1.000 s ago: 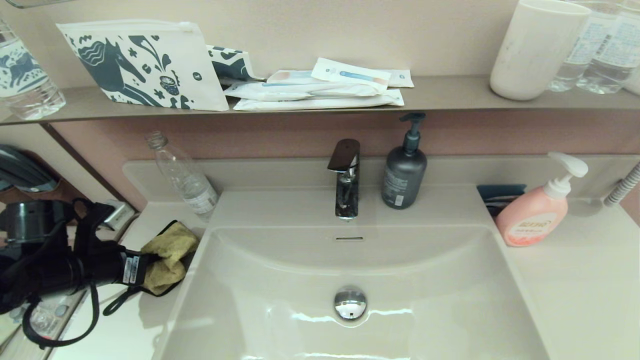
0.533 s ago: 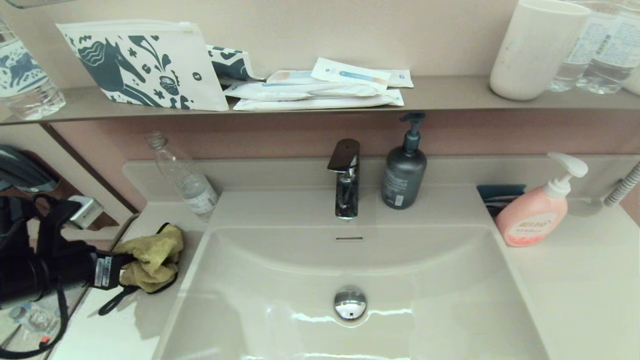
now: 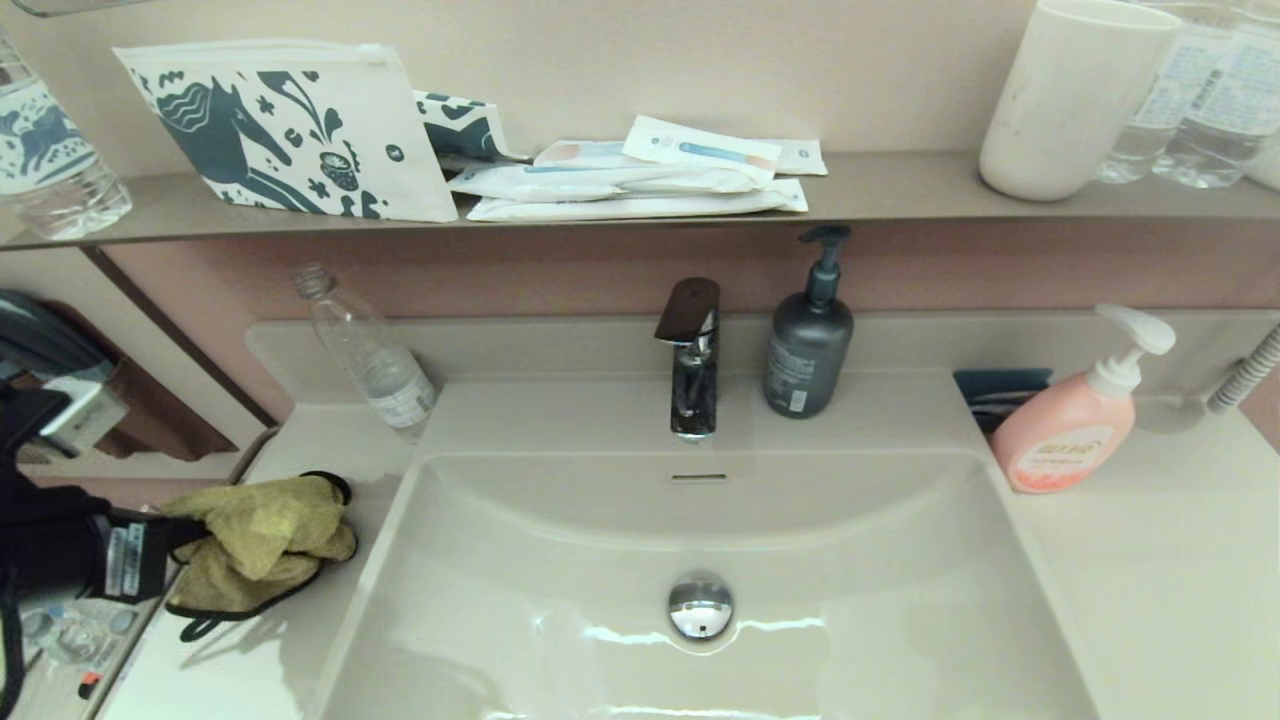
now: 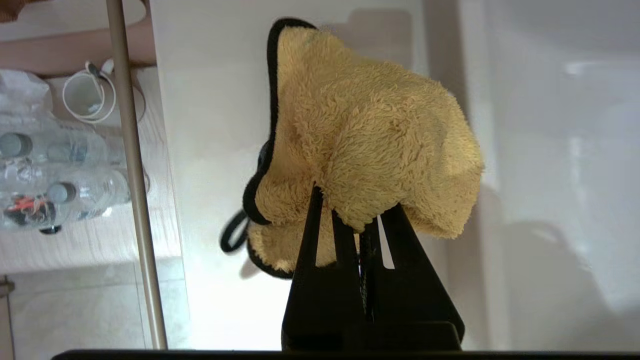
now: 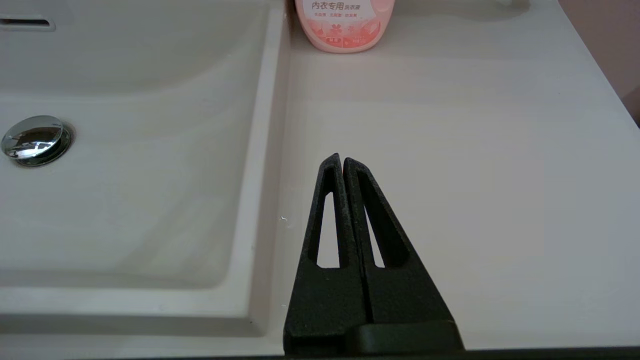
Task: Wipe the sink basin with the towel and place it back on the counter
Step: Pick up the cloth, then wipe the sink
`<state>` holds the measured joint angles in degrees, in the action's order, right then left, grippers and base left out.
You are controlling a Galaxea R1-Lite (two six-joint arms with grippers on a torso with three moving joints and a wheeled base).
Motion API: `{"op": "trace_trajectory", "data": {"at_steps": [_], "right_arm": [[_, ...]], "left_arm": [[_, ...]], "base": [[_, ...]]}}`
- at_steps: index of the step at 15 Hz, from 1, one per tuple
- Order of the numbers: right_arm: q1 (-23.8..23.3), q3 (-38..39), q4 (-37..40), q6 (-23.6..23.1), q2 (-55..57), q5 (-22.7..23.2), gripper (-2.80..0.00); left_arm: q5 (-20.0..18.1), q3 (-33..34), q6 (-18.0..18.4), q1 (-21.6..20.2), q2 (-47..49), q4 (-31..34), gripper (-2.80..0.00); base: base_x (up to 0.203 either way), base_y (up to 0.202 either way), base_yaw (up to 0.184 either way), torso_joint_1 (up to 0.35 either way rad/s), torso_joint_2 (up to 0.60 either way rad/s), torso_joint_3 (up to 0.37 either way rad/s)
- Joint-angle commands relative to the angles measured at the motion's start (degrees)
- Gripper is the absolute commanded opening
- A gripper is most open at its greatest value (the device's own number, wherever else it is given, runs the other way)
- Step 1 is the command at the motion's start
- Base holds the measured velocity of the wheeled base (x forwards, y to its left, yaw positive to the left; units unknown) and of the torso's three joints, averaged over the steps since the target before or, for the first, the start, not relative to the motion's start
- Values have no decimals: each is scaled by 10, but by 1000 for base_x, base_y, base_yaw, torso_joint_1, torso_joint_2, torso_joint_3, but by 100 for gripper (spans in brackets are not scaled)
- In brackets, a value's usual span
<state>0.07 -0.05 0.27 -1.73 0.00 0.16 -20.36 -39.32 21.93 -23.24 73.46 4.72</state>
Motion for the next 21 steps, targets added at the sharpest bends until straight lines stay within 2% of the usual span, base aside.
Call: {"op": "trace_trajectory", "data": {"at_steps": [1,4,7,10,11,13,15,17,19,21], "right_arm": [[0,0,0,0,1,0,-280],[0,1,0,-1,1,0,-280],[0,0,0,0,1,0,-280],[0,0,0,0,1,0,-280],[0,0,0,0,1,0,-280],[0,0,0,0,1,0,-280],[0,0,0,0,1,0,-280],[0,0,0,0,1,0,-280],[0,0,0,0,1,0,-280],[0,0,0,0,1,0,-280]], "left_arm": [[12,-27,-19,21,-42,40,-280],[55,-65,-100,102,-55,58,-280],[155,-100,-187,246,-61,103,-280],[291,-121,-311,418,-54,137,-280],[341,-133,-363,469,-46,156,-280],[401,-189,-472,549,-31,240,-280],[428,-263,-585,606,-6,371,-280],[436,-305,-679,659,22,447,-280],[437,-314,-731,699,49,467,-280],[439,-314,-757,717,85,471,-280]], "base": [[0,0,0,0,0,0],[0,0,0,0,0,0],[0,0,0,0,0,0],[0,0,0,0,0,0],[0,0,0,0,0,0],[0,0,0,0,0,0],[0,0,0,0,0,0],[0,0,0,0,0,0],[0,0,0,0,0,0],[0,0,0,0,0,0]]}}
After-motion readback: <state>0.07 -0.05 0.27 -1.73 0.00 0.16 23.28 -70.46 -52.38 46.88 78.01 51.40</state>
